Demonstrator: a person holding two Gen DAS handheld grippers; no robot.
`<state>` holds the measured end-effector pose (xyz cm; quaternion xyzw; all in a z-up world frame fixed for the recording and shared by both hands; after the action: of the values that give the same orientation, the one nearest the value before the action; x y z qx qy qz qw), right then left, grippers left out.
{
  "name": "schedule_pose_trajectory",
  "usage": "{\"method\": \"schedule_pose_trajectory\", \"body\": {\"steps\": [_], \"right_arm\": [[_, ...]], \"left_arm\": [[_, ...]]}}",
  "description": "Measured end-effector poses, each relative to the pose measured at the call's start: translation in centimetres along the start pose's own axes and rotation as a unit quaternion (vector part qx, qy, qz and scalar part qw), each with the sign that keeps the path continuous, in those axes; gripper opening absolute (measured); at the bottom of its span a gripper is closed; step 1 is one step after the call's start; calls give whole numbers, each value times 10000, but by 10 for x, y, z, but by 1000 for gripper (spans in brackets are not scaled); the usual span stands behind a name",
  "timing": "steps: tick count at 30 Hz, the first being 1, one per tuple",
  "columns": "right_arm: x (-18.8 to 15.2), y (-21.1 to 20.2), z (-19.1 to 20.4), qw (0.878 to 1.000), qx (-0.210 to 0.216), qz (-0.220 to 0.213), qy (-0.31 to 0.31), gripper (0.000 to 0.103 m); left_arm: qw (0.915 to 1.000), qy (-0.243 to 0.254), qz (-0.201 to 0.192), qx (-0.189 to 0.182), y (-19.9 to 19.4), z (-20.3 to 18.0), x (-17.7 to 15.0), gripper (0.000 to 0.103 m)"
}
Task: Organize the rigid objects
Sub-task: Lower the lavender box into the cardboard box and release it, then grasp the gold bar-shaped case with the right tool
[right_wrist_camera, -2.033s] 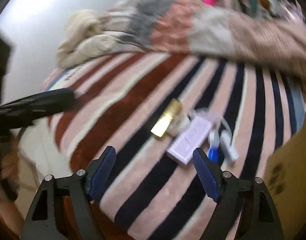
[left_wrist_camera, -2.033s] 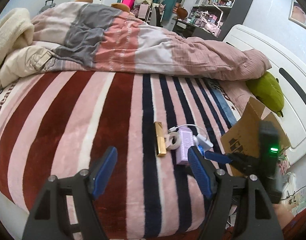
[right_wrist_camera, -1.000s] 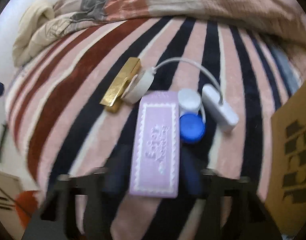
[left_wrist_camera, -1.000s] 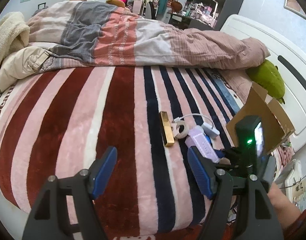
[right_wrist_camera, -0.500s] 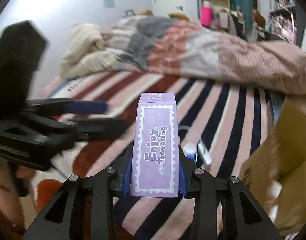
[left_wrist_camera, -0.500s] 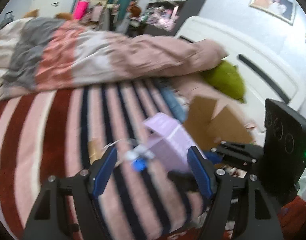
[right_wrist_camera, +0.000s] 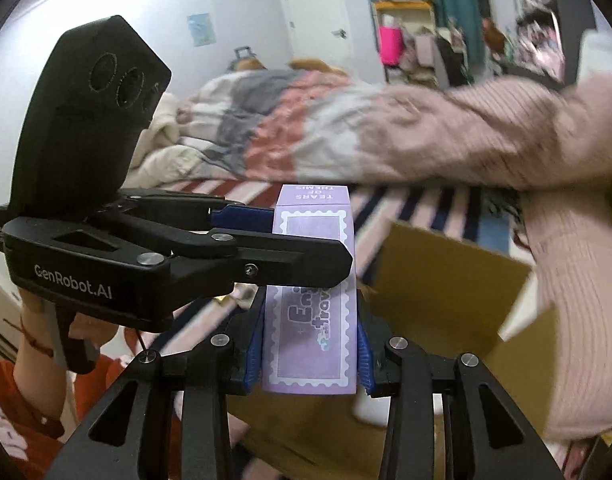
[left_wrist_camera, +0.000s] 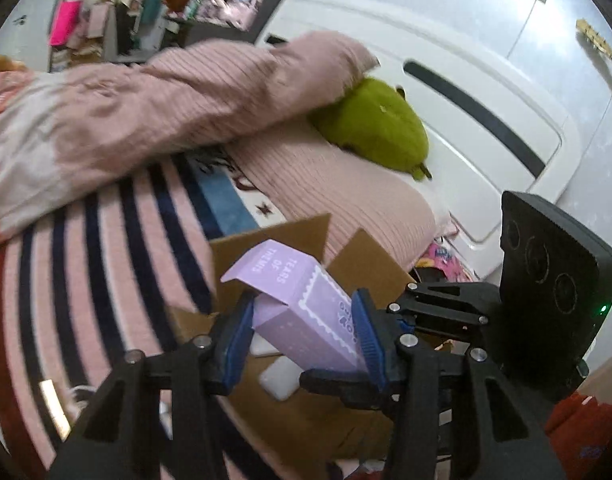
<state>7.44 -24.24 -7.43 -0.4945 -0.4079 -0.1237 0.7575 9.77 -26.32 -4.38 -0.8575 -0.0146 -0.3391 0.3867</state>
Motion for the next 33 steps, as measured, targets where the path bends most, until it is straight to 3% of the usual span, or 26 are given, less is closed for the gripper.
{"method": "schedule_pose_trajectory", "body": {"steps": [4,6,8,14,20,25,29,33], "right_arm": [[-21,2,-25,9988,-110,419,216,33],[-25,4,-28,9980,-178,562,234,34],[-30,7,-32,9966,-333,708,266,36],[-17,7,-12,9979,-295,565,133,41],[20,23,67,9988,251,214,-375,41],[28,71,141,9921,881,452,-768,41],[15,125,177,9859,1182,896,-780,41],[-6,183,186,9837,1286,1205,-359,41]], "left_arm": [[9994,12,343,85,26,-7,-6,46],[9984,48,360,437,29,-4,-7,53],[9977,52,238,639,21,2,-7,71],[9945,-68,-370,974,-40,31,-3,73],[9772,-529,-859,1866,-119,104,-29,73],[9542,-1098,-1079,2567,-173,178,-70,73],[9469,-1586,-1049,2594,-185,225,-106,73],[9367,-1813,-1015,2817,-188,258,-134,73]]}}
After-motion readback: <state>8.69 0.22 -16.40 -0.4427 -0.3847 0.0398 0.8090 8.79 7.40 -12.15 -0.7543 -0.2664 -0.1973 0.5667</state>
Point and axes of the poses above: each gripper's, at about its wrist camera, not at the fingertips, and y roughly the way its jaws point, z to its left, x to its top, the point moved 10 cm from there along y, roughly the way its jaws point, and after that the axes turned 6 degrees about -y, right-handed, at the moved point
